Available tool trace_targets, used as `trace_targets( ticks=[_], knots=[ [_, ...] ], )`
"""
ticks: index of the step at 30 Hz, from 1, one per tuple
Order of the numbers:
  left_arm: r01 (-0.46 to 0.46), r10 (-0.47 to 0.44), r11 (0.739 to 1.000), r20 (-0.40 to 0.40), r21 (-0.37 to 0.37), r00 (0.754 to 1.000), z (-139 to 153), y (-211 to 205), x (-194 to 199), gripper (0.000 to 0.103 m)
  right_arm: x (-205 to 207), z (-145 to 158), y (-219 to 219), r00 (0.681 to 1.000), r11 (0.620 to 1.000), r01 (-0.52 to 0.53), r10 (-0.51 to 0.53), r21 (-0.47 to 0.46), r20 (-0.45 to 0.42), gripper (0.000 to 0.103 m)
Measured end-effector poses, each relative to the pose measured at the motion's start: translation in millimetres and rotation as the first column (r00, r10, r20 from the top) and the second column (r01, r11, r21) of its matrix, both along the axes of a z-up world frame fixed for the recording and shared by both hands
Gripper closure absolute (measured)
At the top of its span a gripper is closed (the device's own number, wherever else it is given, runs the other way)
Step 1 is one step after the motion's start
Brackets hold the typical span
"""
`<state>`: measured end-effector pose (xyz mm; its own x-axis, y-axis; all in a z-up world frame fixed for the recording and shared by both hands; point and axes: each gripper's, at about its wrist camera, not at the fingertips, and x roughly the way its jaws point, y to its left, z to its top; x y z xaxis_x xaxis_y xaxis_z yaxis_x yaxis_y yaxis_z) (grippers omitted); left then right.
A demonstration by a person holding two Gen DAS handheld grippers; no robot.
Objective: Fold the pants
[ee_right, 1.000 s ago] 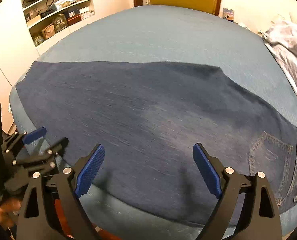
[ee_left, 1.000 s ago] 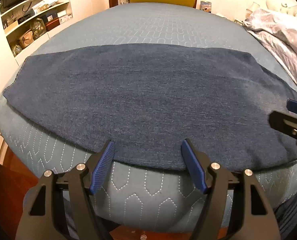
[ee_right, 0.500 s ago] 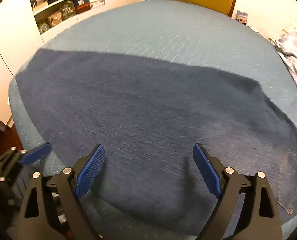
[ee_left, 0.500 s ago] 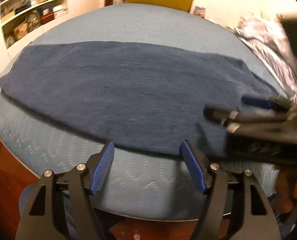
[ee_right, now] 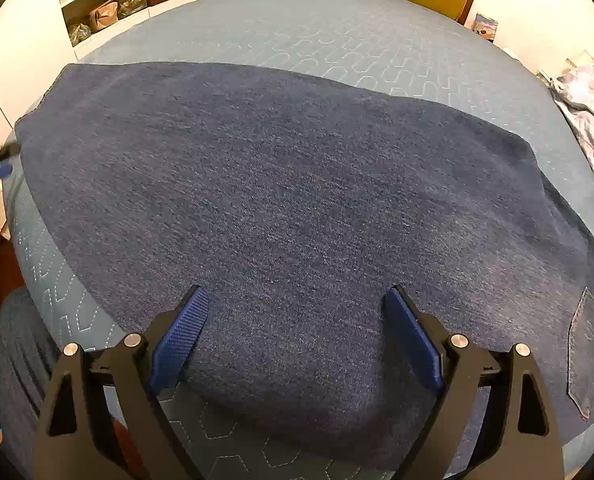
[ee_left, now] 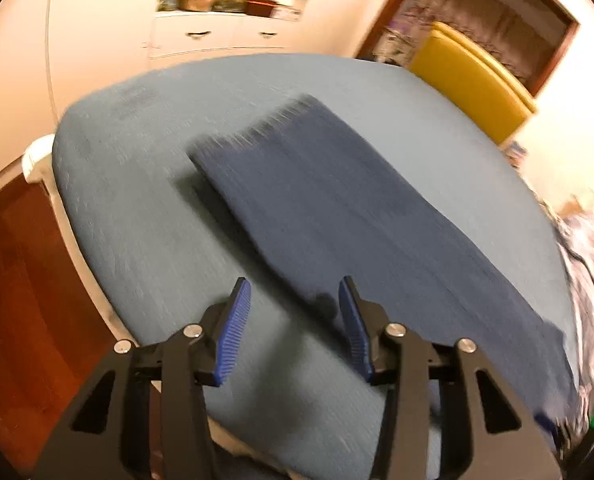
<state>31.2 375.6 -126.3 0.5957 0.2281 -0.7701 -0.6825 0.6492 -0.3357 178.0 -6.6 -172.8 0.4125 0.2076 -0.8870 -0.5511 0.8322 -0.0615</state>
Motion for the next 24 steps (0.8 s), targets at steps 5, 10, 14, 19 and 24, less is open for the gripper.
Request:
trace_targets(
  ticks=[5,10,14,19,24],
  knots=[
    [-0.022,0.027,0.999,-0.114,0.042,0.993,-4.9,44.9,24.3,0.076,0.0,-0.7,5.0,1.0,0.999,0.021,-0.021,-0.026,0.009,0.014],
    [0.038,0.012,0.948,-0.154,0.317,0.988,34.2,12.4,46.4,0.071,3.9,-1.1,5.0,1.0,0.999,0.022,-0.022,-0.033,0.005,0.013],
    [0.251,-0.227,0.886,-0.107,0.391,0.968,46.3,-28.5,89.0,0.07,7.8,-0.8,5.8,1.0,0.999,0.023,-0.023,-0.031,0.001,0.013],
    [0.45,-0.405,0.826,-0.198,0.338,0.892,13.9,-36.0,152.6,0.062,10.4,-0.5,6.5,1.0,0.999,0.024,-0.024,-0.027,-0.008,0.013],
    [0.384,-0.316,0.872,-0.252,0.302,0.915,-0.1,12.9,178.7,0.06,11.7,-1.1,5.3,1.0,1.0,0.021,-0.021,-0.021,-0.013,0.012]
  ],
)
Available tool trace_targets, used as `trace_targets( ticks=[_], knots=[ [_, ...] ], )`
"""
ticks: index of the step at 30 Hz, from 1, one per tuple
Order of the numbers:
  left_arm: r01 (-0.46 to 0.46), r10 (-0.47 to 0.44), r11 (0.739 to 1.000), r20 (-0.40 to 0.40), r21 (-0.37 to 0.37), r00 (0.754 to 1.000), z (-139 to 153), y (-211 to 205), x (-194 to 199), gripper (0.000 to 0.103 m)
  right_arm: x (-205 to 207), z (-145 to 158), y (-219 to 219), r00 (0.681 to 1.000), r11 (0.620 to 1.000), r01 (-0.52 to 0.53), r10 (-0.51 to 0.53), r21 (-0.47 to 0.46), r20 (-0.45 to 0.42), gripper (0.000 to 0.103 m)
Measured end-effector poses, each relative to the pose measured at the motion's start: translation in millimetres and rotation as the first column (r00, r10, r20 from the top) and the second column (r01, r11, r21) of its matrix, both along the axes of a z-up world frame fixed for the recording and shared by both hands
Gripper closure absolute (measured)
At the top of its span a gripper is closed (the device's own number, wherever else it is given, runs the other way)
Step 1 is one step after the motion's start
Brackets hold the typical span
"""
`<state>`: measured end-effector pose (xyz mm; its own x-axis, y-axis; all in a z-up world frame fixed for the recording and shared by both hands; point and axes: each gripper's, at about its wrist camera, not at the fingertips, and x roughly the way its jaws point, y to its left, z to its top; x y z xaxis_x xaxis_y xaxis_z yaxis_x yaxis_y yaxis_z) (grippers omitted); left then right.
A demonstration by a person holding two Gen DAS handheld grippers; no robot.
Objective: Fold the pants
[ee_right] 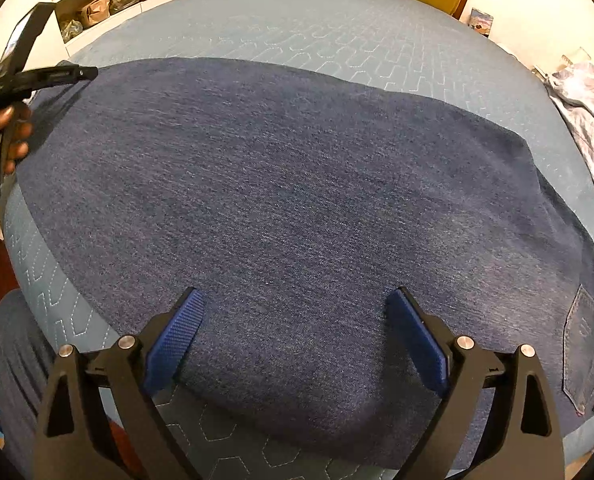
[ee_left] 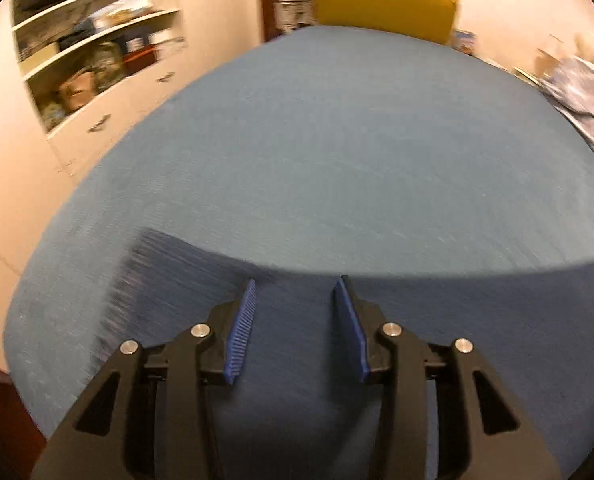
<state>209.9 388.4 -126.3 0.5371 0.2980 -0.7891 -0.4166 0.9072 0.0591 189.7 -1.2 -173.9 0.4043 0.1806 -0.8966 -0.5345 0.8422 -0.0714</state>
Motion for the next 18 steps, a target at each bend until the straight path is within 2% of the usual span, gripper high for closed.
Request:
trace_targets(
  ticks=[3,5,6,7,9,11,12,13,15,17,18],
  knots=[
    [-0.062,0.062,0.998,-0.019,-0.006,0.998,0.8,26.4,7.5,0.059,1.2,-0.9,-1.5,1.0,1.0,0.0,0.0,0.005,-0.003,0.012],
    [-0.076,0.078,0.996,-0.037,0.052,0.996,8.1,32.8,3.4,0.058,1.9,0.6,-3.3,1.0,1.0,-0.002,0.002,0.017,-0.006,0.012],
    [-0.086,0.09,0.991,-0.033,0.1,0.995,14.0,28.2,0.5,0.052,2.9,5.3,-7.6,1.0,0.999,0.003,-0.003,0.038,-0.002,0.012],
    [-0.086,0.088,0.99,-0.007,0.111,0.996,20.7,21.3,-6.0,0.046,3.2,12.0,-15.8,1.0,0.998,0.014,-0.014,0.058,0.016,0.013],
    [-0.034,0.029,0.995,0.052,0.098,0.998,34.7,-10.3,-19.2,0.041,3.0,35.6,-48.1,0.995,0.99,0.049,-0.06,0.132,0.083,0.013],
    [0.043,-0.048,0.994,0.043,0.103,0.998,37.0,-45.6,-27.3,0.037,5.8,53.6,-99.4,0.976,0.977,0.145,-0.167,0.156,0.142,0.013],
    [0.097,-0.099,0.993,0.02,0.073,0.995,33.6,-67.5,-34.4,0.036,7.0,58.2,-120.4,0.965,0.969,0.189,-0.213,0.161,0.153,0.013],
    [0.124,-0.125,0.991,0.018,0.047,0.992,29.5,-79.6,-40.3,0.036,10.0,62.6,-160.7,0.941,0.949,0.271,-0.296,0.162,0.162,0.013],
    [0.166,-0.166,0.986,0.024,0.009,0.986,22.1,-101.6,-54.8,0.036,14.1,63.7,-249.2,0.867,0.882,0.446,-0.468,0.152,0.168,0.022],
    [0.178,-0.178,0.984,0.007,0.003,0.984,11.8,-119.6,-64.7,0.036,19.4,55.0,-317.7,0.797,0.812,0.572,-0.584,0.119,0.154,0.027],
    [0.171,-0.171,0.985,-0.012,0.006,0.985,5.2,-124.2,-67.0,0.036,23.8,44.5,-348.9,0.775,0.788,0.609,-0.615,0.088,0.146,0.028]
  ],
)
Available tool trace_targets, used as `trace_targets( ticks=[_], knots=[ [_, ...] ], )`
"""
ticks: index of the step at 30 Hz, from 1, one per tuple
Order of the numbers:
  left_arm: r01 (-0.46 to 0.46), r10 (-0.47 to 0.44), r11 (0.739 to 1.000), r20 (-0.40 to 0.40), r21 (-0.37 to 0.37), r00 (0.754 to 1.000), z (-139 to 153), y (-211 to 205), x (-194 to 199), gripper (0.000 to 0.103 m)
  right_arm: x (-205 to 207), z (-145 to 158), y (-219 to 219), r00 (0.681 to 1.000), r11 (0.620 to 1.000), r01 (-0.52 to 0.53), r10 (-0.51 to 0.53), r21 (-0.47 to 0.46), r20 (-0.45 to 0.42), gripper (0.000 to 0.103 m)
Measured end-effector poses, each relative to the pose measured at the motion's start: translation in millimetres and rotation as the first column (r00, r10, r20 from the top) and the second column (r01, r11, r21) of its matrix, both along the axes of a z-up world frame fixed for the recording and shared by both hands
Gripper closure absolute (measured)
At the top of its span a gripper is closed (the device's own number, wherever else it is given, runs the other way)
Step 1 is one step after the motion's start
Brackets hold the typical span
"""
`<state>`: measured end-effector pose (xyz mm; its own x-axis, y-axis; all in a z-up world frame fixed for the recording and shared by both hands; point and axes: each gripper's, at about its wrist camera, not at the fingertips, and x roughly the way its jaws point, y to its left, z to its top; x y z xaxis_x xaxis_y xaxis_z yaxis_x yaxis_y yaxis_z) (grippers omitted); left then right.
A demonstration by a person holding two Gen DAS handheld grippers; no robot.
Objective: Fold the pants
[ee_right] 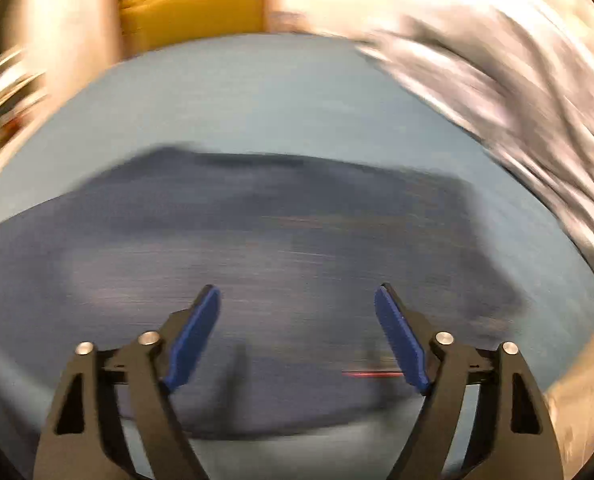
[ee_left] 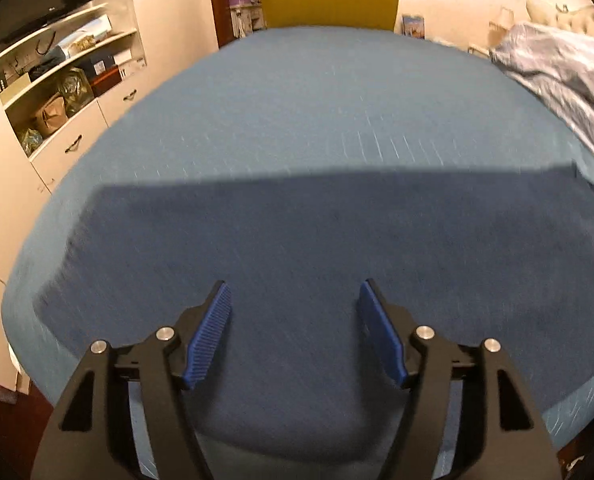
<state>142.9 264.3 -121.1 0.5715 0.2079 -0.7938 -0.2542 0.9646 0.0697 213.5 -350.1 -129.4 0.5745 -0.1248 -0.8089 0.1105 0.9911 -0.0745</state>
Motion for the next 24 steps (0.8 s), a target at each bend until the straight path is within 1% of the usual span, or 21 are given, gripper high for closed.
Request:
trace_targets(
  ticks=[2,3,4,6,7,8,9,10,11,12,13,14,15,16,17,18,20,21,22,23,24],
  knots=[
    [-0.032,0.032,0.999,-0.007,-0.003,0.999,-4.1,-11.5,-7.8,0.036,6.9,-23.9,-34.3,0.994,0.997,0.041,-0.047,-0.064,-0.098,0.036],
    [-0.06,0.06,0.998,-0.004,-0.011,0.998,-3.2,-17.3,-13.1,0.036,3.3,-28.8,-47.8,0.995,1.0,0.022,-0.022,-0.001,-0.1,0.037],
    [-0.075,0.076,0.997,0.005,-0.02,0.997,-2.6,-12.3,-15.3,0.036,-5.5,-25.7,-55.3,0.998,0.999,-0.017,0.02,0.044,-0.067,0.038],
    [-0.089,0.09,0.996,0.039,-0.03,0.995,8.8,-32.0,-33.8,0.037,-13.5,-23.4,-48.5,0.996,0.999,-0.052,0.051,-0.015,-0.067,0.038],
    [-0.06,0.063,0.997,0.06,-0.05,0.996,15.5,-46.0,-43.1,0.038,-17.9,-22.4,-48.3,0.997,0.999,-0.034,0.031,-0.04,-0.069,0.035],
    [0.016,-0.009,0.996,0.085,-0.085,0.996,23.2,-71.5,-48.1,0.038,-22.6,-20.2,-53.1,0.998,1.0,-0.013,0.013,-0.002,-0.064,0.034],
    [0.078,-0.068,0.992,0.101,-0.095,0.993,30.9,-93.6,-50.2,0.041,-27.8,-18.5,-61.8,0.998,0.993,0.014,-0.007,0.115,-0.056,0.034],
    [0.159,-0.146,0.981,0.122,-0.108,0.982,35.6,-125.6,-54.3,0.042,-31.5,-20.0,-68.4,0.998,0.982,0.034,-0.023,0.186,-0.064,0.034],
    [0.235,-0.217,0.963,0.137,-0.131,0.966,37.1,-156.5,-57.1,0.043,-32.4,-23.6,-75.3,0.996,0.967,0.058,-0.039,0.25,-0.079,0.034],
    [0.307,-0.287,0.94,0.146,-0.146,0.947,37.2,-186.4,-59.4,0.045,-32.0,-29.0,-83.1,0.994,0.949,0.084,-0.06,0.305,-0.09,0.034],
    [0.395,-0.374,0.907,0.152,-0.145,0.915,36.9,-223.0,-59.8,0.047,-28.7,-30.6,-94.2,0.992,0.94,0.108,-0.081,0.325,-0.095,0.034],
    [0.459,-0.439,0.879,0.155,-0.133,0.885,36.6,-251.2,-59.9,0.047,-23.8,-30.2,-99.4,0.99,0.933,0.132,-0.104,0.334,-0.1,0.034],
    [0.551,-0.533,0.827,0.159,-0.108,0.831,35.8,-295.8,-60.9,0.049,-21.8,-28.6,-108.6,0.985,0.919,0.166,-0.141,0.358,-0.096,0.034],
    [0.611,-0.594,0.787,0.164,-0.087,0.788,34.8,-326.3,-61.4,0.049,-21.7,-27.0,-122.0,0.979,0.891,0.205,-0.187,0.405,-0.084,0.033],
    [0.665,-0.649,0.744,0.169,-0.061,0.742,34.6,-353.2,-60.3,0.049,-21.1,-27.6,-130.3,0.974,0.878,0.226,-0.21,0.422,-0.085,0.033],
    [0.719,-0.705,0.694,0.173,-0.031,0.688,32.3,-387.6,-61.4,0.05,-18.6,-29.5,-138.1,0.969,0.867,0.245,-0.229,0.435,-0.09,0.033],
    [0.775,-0.763,0.632,0.172,-0.01,0.624,20.6,-438.4,-58.1,0.055,-14.2,-39.0,-150.4,0.965,0.842,0.26,-0.238,0.473,-0.106,0.035],
    [0.789,-0.776,0.614,0.171,-0.013,0.607,14.0,-455.6,-55.4,0.057,-15.1,-39.3,-154.1,0.965,0.834,0.26,-0.239,0.487,-0.105,0.04],
    [0.8,-0.787,0.6,0.166,-0.012,0.594,10.1,-465.2,-49.8,0.06,-12.4,-39.5,-159.1,0.966,0.832,0.256,-0.236,0.492,-0.104,0.051],
    [0.814,-0.805,0.581,0.146,0.004,0.575,4.0,-481.3,-44.1,0.063,-10.7,-39.1,-161.9,0.969,0.824,0.245,-0.225,0.51,-0.103,0.062],
    [0.823,-0.818,0.567,0.133,0.02,0.56,0.5,-490.6,-41.3,0.067,-8.9,-38.9,-165.2,0.969,0.825,0.247,-0.227,0.508,-0.102,0.064]
  ],
)
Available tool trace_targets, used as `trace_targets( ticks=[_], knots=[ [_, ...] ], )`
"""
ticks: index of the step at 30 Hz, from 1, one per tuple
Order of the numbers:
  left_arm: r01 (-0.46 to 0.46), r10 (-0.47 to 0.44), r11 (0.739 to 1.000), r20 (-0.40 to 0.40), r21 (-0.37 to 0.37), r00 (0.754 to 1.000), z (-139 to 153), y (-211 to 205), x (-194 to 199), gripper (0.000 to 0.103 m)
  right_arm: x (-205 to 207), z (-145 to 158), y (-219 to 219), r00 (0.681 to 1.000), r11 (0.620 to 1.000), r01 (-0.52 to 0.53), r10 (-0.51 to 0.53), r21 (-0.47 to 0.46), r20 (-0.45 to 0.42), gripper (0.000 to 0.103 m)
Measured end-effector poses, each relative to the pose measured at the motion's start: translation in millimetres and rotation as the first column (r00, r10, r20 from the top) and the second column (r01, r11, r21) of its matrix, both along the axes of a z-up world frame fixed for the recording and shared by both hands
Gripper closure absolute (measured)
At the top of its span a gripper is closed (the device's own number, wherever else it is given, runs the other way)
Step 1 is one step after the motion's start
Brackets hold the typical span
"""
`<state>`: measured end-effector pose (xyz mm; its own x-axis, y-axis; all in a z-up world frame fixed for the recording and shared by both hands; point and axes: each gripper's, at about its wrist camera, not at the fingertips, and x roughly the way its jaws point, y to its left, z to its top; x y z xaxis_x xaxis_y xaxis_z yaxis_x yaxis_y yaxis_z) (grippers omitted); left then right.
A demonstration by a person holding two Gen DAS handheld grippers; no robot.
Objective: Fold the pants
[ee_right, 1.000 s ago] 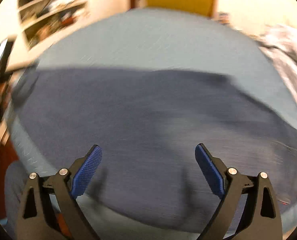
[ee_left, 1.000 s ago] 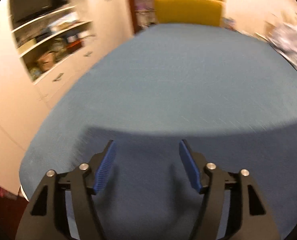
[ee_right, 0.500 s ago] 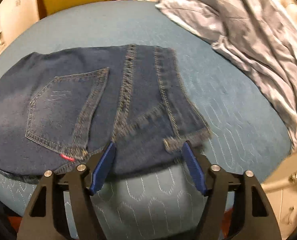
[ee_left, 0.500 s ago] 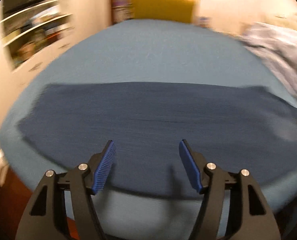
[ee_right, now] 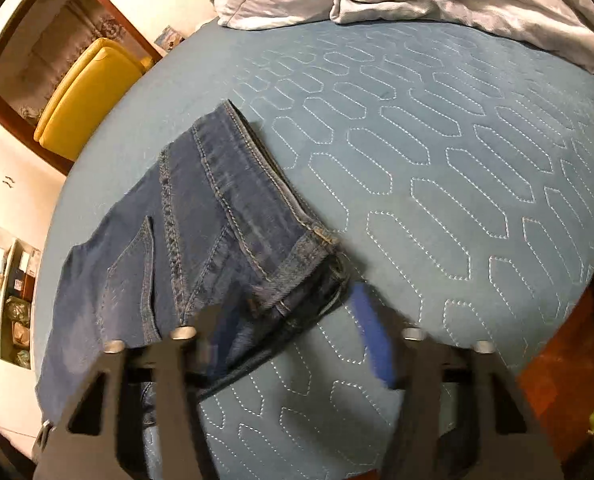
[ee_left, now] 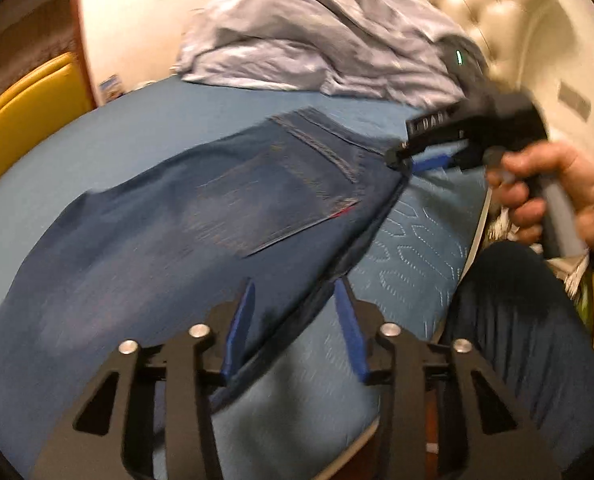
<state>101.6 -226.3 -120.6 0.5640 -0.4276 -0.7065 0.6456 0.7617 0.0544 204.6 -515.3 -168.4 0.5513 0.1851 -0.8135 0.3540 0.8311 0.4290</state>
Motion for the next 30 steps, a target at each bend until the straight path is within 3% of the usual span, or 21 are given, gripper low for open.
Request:
trace_targets(
  ticks=[4,6,7,10,12,13,14,21,26,27,28,30],
  knots=[
    [-0.002,0.003,0.997,-0.007,0.075,1.0,-16.1,-28.7,18.0,0.08,3.4,0.3,-8.9,1.0,0.999,-0.015,0.014,0.039,0.024,0.064],
    [-0.008,0.009,0.998,-0.018,0.07,1.0,-17.8,-27.9,24.4,0.083,5.4,0.5,-14.6,1.0,1.0,0.009,-0.009,0.011,0.024,0.052],
    [-0.003,0.004,0.997,-0.019,0.074,1.0,-17.1,-25.4,27.8,0.084,2.4,0.7,-18.3,0.999,1.0,0.025,-0.025,0.0,0.03,0.039],
    [0.011,-0.01,0.996,-0.012,0.086,1.0,-12.3,-23.5,28.0,0.096,1.8,3.0,-25.8,0.997,0.998,0.041,-0.043,0.038,0.061,0.035],
    [0.017,-0.016,0.996,-0.004,0.087,1.0,-7.4,-24.8,26.5,0.101,11.1,3.4,-22.9,0.998,1.0,0.008,-0.01,0.026,0.064,0.042],
    [0.018,-0.019,0.996,0.001,0.091,1.0,-5.3,-24.7,25.7,0.101,15.3,1.5,-20.3,0.999,1.0,-0.005,0.004,0.024,0.046,0.068],
    [0.02,-0.021,0.995,0.004,0.094,1.0,-3.8,-24.7,25.1,0.102,17.5,-0.4,-19.6,0.999,0.999,-0.011,0.01,0.034,0.035,0.083],
    [0.039,-0.046,0.989,0.046,0.139,0.998,-1.3,-28.7,10.3,0.102,11.1,13.6,-8.1,0.998,0.997,-0.03,0.033,-0.072,0.046,0.088],
    [0.038,-0.045,0.987,0.037,0.158,0.998,-14.2,-32.0,9.2,0.101,15.8,2.1,1.3,0.999,0.986,-0.046,0.045,-0.158,-0.006,0.088],
    [0.032,-0.037,0.989,0.033,0.142,0.999,-14.9,-29.6,10.1,0.096,17.1,2.9,4.8,0.999,0.981,-0.052,0.051,-0.187,-0.011,0.088],
    [0.028,-0.03,0.993,0.021,0.113,0.999,-13.8,-25.8,11.4,0.084,18.6,4.8,8.2,0.999,0.973,-0.052,0.048,-0.225,-0.023,0.087],
    [0.007,-0.007,0.999,0.003,0.04,1.0,-2.9,-12.8,10.9,0.066,19.4,12.8,12.4,0.999,0.955,-0.036,0.026,-0.295,-0.038,0.077]
  ],
)
